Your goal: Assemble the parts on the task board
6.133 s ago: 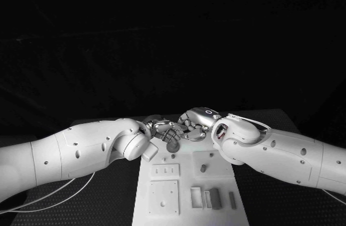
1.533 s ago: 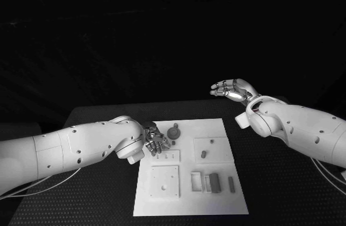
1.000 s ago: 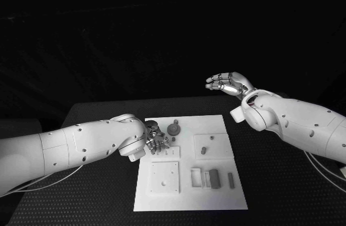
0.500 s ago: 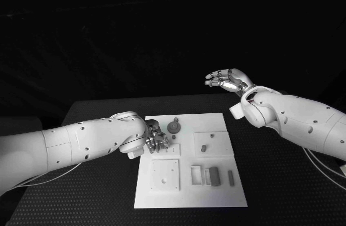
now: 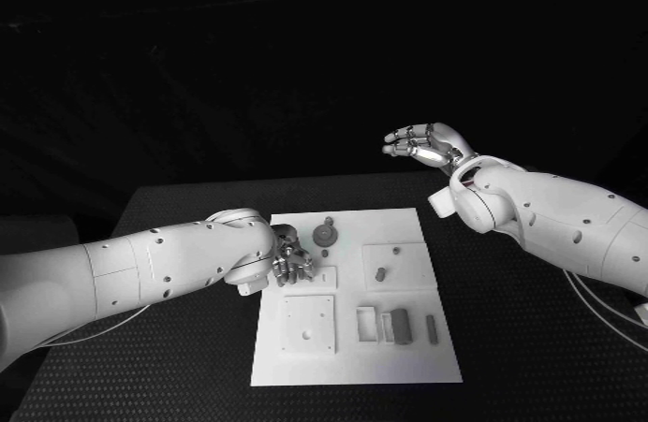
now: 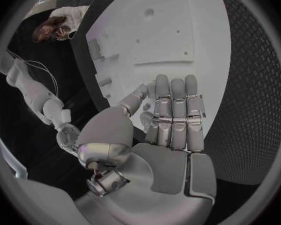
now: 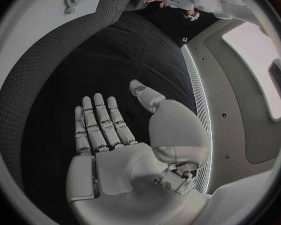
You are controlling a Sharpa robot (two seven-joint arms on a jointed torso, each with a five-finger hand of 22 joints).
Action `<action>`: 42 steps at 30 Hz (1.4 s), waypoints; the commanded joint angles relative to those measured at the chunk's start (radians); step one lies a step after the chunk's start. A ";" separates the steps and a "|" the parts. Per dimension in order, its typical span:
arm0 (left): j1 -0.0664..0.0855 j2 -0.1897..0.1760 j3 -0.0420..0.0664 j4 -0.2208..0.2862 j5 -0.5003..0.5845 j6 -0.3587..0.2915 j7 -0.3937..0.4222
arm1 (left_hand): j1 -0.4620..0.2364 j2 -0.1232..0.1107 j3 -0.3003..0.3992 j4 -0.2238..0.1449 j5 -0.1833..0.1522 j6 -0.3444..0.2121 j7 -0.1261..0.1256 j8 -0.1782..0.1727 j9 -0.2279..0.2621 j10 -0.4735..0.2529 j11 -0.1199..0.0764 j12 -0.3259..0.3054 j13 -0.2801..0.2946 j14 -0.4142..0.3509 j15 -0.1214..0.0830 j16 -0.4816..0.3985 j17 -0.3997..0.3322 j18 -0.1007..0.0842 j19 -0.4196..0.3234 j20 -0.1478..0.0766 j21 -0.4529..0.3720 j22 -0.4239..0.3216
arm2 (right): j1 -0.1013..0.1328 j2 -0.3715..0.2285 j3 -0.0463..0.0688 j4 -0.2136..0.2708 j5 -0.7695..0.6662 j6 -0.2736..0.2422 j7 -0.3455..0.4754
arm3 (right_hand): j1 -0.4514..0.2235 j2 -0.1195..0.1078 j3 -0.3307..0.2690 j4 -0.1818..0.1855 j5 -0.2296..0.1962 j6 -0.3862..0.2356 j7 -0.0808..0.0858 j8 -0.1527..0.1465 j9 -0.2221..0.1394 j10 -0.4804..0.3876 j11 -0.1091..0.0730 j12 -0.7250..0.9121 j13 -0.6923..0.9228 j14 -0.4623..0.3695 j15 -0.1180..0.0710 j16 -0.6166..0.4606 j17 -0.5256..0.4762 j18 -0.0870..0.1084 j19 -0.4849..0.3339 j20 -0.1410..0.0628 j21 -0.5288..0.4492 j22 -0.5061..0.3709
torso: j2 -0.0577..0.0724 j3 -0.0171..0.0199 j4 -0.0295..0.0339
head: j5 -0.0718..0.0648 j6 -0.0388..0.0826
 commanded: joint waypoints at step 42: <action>-0.018 0.033 0.001 -0.040 -0.012 0.041 0.012 | -0.008 0.003 0.010 -0.002 0.006 0.072 -0.067 0.004 0.005 -0.010 -0.011 0.009 0.005 -0.007 -0.002 0.015 -0.011 -0.005 -0.001 -0.004 0.007 0.010 | 0.001 0.001 0.002 0.008 -0.008 0.033 0.008 | -0.001 0.009 -0.013 0.007 -0.006 -0.018 0.064 0.005 -0.009 0.009 0.003 -0.016 -0.023 0.007 0.005 -0.015 -0.008 -0.016 -0.007 0.003 -0.013 0.012 | 0.000 -0.0003 0.0017 | -0.008 -0.008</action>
